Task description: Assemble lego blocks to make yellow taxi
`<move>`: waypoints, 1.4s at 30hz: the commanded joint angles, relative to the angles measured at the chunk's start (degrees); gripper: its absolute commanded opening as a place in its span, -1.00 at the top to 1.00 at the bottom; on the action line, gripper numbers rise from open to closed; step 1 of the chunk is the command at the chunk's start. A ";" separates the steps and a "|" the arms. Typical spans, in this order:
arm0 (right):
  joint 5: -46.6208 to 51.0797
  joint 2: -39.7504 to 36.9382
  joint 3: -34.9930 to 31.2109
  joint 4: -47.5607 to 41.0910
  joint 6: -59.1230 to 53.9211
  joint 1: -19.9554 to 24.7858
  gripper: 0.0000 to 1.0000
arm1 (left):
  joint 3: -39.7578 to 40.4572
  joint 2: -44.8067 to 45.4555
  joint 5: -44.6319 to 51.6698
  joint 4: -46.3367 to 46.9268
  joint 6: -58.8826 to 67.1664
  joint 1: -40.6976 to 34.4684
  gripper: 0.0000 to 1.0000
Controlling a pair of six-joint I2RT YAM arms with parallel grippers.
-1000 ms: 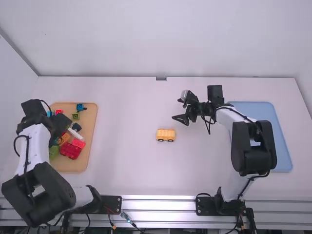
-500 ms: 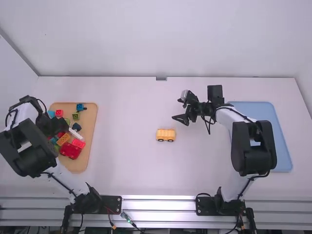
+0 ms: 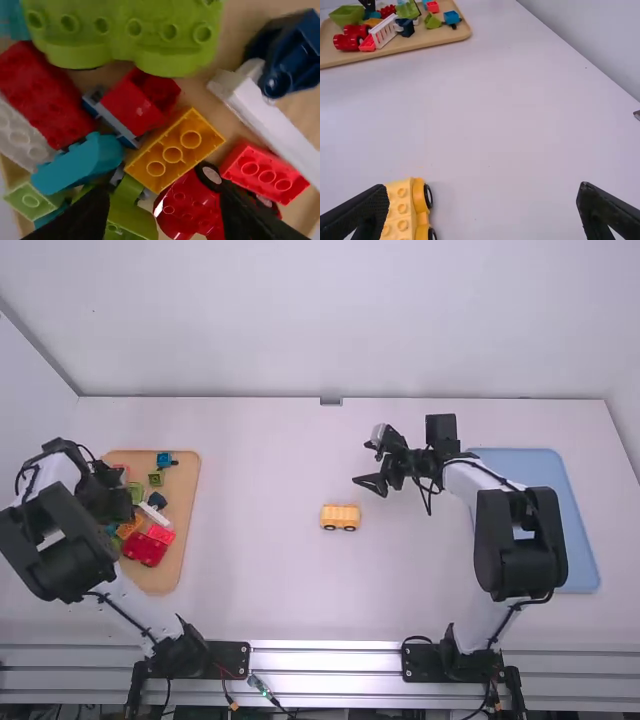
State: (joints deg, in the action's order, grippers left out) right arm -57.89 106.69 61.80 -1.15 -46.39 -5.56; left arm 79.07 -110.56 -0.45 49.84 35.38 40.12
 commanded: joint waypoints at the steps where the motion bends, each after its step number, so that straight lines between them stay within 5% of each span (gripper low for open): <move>1: -0.17 -0.11 -0.04 0.85 2.36 0.26 -0.98 | -1.97 -0.02 0.24 -1.07 8.11 0.00 -0.15; 13: 2.67 -0.11 -0.04 3.56 10.16 0.26 -0.99 | -6.80 -0.02 -3.30 -10.82 6.51 -0.04 -0.11; 17: 2.67 -0.11 -0.04 3.74 10.16 0.26 -0.98 | -7.37 -0.02 -2.71 -11.26 7.58 -0.02 0.04; 27: 2.69 -0.11 -0.04 3.72 10.16 0.26 -0.98 | -7.34 -0.02 -0.39 -10.10 9.42 -0.04 -0.05; 32: 2.67 -0.11 -0.04 3.74 10.19 0.26 -0.98 | -7.34 -0.02 -0.42 -10.82 6.27 -0.04 -0.26; 42: 2.67 -0.11 -0.04 3.76 10.16 0.26 -0.98 | -7.34 -0.02 0.04 -7.85 6.01 -0.04 -0.24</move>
State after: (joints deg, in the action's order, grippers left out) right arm -54.92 106.72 61.76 2.61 -36.34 -5.56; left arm 72.20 -110.59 -1.30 41.39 41.60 40.12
